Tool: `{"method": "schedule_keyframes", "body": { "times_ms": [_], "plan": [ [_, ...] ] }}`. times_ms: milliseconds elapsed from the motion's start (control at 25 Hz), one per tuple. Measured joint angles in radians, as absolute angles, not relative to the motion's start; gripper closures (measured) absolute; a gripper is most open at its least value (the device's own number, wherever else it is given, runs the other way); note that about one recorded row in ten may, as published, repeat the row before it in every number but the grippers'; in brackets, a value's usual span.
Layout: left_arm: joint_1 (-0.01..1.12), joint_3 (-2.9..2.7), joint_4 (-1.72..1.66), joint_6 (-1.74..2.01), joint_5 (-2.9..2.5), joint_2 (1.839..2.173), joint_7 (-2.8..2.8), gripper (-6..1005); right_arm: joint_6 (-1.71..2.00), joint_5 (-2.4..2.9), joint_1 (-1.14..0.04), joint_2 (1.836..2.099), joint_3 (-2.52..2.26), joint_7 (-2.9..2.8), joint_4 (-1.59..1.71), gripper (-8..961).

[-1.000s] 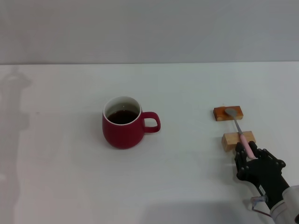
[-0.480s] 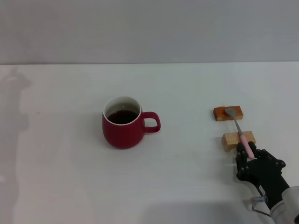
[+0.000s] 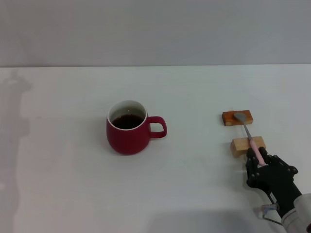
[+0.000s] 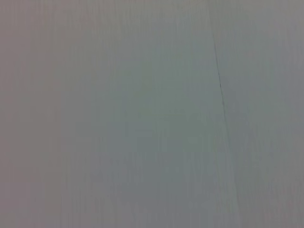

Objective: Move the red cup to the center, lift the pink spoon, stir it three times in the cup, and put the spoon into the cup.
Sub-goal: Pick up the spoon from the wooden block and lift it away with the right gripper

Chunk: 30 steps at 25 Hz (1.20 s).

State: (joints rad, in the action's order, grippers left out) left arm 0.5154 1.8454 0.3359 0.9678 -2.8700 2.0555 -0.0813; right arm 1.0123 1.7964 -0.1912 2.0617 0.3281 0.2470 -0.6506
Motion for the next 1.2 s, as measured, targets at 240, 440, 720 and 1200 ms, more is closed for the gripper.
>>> {"method": "schedule_keyframes", "body": {
  "times_ms": [240,440,720,1200],
  "plan": [
    [0.514,1.845,0.336,0.970,-2.870,2.056,-0.081,962,1.013,1.794,-0.193,2.062,0.330,0.247,-0.646,725],
    [0.512,1.845,0.336,0.971,-2.869,2.055,-0.081,961,1.013,1.794,-0.194,2.062,0.330,0.247,-0.645,744],
    [0.506,1.846,0.336,0.974,-2.868,2.055,-0.081,961,1.013,1.795,-0.194,2.063,0.330,0.247,-0.644,773],
    [0.502,1.844,0.337,0.987,-2.869,2.057,-0.081,959,1.014,1.800,-0.190,2.063,0.330,0.248,-0.645,787]
  ]
}}
